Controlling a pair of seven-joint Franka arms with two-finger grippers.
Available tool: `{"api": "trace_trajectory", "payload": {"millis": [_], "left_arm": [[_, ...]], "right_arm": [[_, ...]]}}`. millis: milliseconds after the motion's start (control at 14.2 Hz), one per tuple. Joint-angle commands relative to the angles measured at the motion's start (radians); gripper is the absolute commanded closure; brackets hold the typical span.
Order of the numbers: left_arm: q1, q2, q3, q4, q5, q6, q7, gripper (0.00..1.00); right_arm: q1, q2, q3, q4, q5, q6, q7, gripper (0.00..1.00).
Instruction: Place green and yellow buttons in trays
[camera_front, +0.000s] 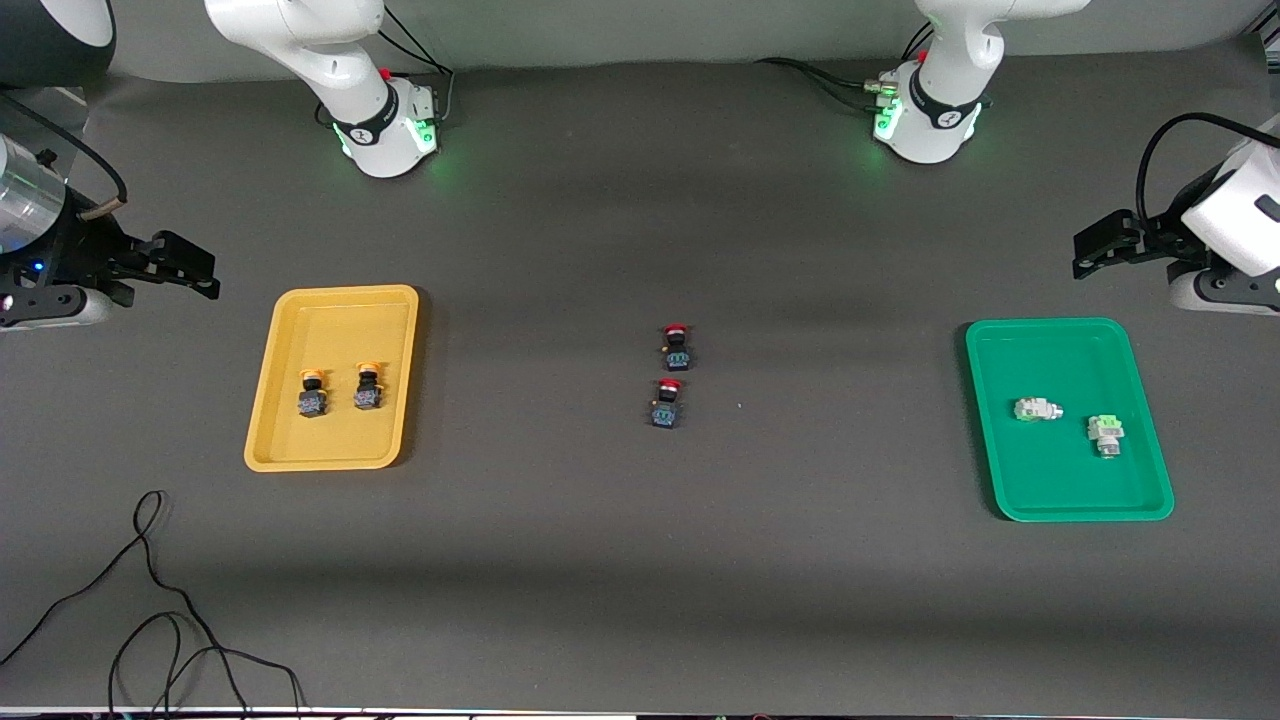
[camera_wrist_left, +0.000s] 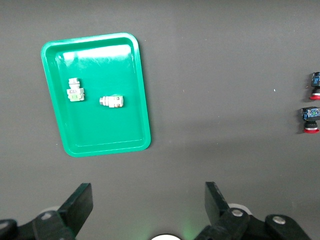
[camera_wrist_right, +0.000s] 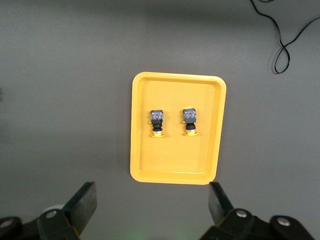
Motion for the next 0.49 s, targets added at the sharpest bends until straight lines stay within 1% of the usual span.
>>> {"api": "trace_trajectory", "payload": {"millis": [0, 422], "left_arm": [[-0.014, -0.008, 0.012, -0.006, 0.004, 0.017, 0.010, 0.00], [-0.014, -0.008, 0.012, -0.006, 0.004, 0.017, 0.010, 0.00]], "right_arm": [[-0.009, 0.013, 0.018, 0.026, -0.017, -0.009, 0.022, 0.01], [-0.003, 0.011, 0.018, 0.024, -0.017, -0.009, 0.027, 0.01]]}}
